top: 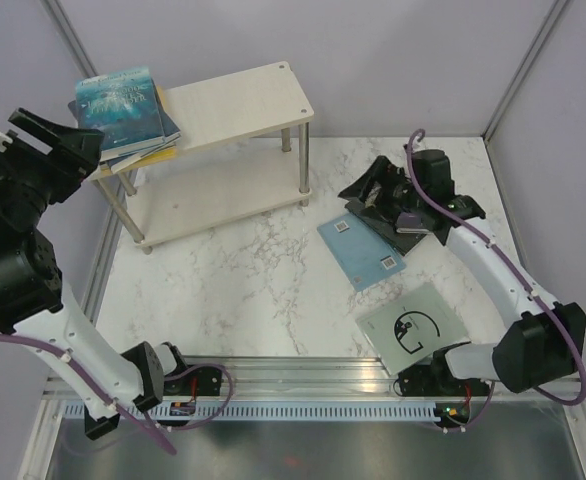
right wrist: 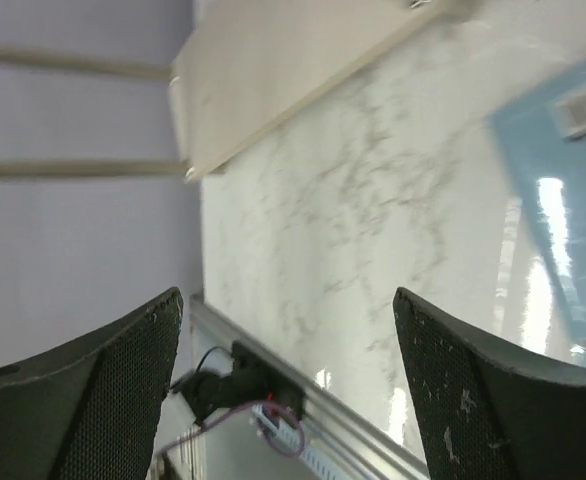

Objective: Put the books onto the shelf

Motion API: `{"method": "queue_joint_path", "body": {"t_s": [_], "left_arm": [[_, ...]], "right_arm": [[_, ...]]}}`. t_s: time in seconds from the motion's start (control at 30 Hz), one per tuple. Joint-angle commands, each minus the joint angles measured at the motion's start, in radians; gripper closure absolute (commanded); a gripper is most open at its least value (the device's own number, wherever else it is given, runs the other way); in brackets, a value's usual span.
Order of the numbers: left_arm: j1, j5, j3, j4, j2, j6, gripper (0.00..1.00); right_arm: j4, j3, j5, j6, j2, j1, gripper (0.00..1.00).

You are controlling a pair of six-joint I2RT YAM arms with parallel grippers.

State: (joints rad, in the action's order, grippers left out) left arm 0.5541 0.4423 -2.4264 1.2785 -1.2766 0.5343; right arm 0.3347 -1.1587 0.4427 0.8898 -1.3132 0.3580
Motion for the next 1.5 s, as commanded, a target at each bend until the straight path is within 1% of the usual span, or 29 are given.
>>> {"method": "queue_joint_path", "body": {"t_s": [0.0,0.03,0.07,0.1,0.17,0.2,0.23,0.27,0.3,0.37,0.4,0.5,0.7,0.93,1.03,1.27,1.33,1.37,1.43,1.47], "left_arm": [[-0.065,0.058,0.127,-0.034,0.023,0.010,0.25],[-0.094,0.071,0.169,-0.047,0.046,0.010,0.25],[-0.106,0.084,0.217,-0.054,0.095,0.009,0.26],[-0.118,0.091,0.310,-0.060,0.115,-0.003,0.26],[-0.183,0.088,0.410,-0.062,0.149,-0.010,0.26],[-0.207,0.096,0.438,-0.064,0.169,-0.014,0.26],[-0.235,0.102,0.466,-0.064,0.178,-0.013,0.26],[-0.244,0.104,0.518,-0.064,0.189,-0.010,0.26],[-0.250,0.105,0.539,-0.064,0.204,-0.010,0.26],[-0.269,0.119,0.588,-0.061,0.215,-0.010,0.26],[-0.278,0.127,0.601,-0.061,0.226,-0.005,0.26],[-0.298,0.127,0.625,-0.056,0.233,-0.011,0.25],[-0.335,0.128,0.690,-0.051,0.263,-0.017,0.25],[-0.378,0.095,0.728,-0.038,0.270,-0.028,0.25],[-0.388,0.088,0.725,-0.036,0.258,-0.030,0.25],[-0.407,0.073,0.728,-0.025,0.244,-0.037,0.25],[-0.410,0.067,0.739,-0.022,0.243,-0.037,0.25],[-0.411,0.064,0.739,-0.021,0.240,-0.040,0.25],[-0.416,0.059,0.736,-0.016,0.230,-0.042,0.25],[-0.418,0.056,0.736,-0.015,0.226,-0.043,0.25]], "right_arm": [[0.247,-0.012,-0.124,-0.052,-0.052,-0.137,0.11],[0.251,-0.015,-0.125,-0.049,-0.073,-0.184,0.11],[0.256,-0.027,-0.137,-0.048,-0.084,-0.204,0.10],[0.265,-0.032,-0.145,-0.046,-0.093,-0.226,0.09],[0.267,-0.044,-0.142,-0.040,-0.124,-0.303,0.07],[0.273,-0.052,-0.141,-0.041,-0.138,-0.329,0.06],[0.274,-0.061,-0.137,-0.042,-0.164,-0.387,0.05],[0.274,-0.062,-0.134,-0.038,-0.178,-0.410,0.05],[0.270,-0.062,-0.125,-0.037,-0.204,-0.454,0.05],[0.257,-0.047,-0.108,-0.026,-0.227,-0.497,0.04],[0.225,-0.033,-0.081,-0.006,-0.244,-0.539,0.04],[0.169,0.017,-0.055,0.024,-0.268,-0.605,0.04],[0.055,0.113,-0.058,0.046,-0.322,-0.704,0.03],[0.009,0.128,-0.098,0.000,-0.409,-0.749,0.03],[-0.048,0.152,-0.116,0.000,-0.446,-0.751,0.03],[-0.296,0.218,-0.121,0.049,-0.546,-0.755,0.03],[-0.327,0.235,-0.133,0.070,-0.567,-0.754,0.04],[-0.383,0.243,-0.133,0.078,-0.577,-0.755,0.04],[-0.420,0.269,-0.134,0.104,-0.601,-0.755,0.06],[-0.465,0.278,-0.130,0.113,-0.613,-0.755,0.07]]}}
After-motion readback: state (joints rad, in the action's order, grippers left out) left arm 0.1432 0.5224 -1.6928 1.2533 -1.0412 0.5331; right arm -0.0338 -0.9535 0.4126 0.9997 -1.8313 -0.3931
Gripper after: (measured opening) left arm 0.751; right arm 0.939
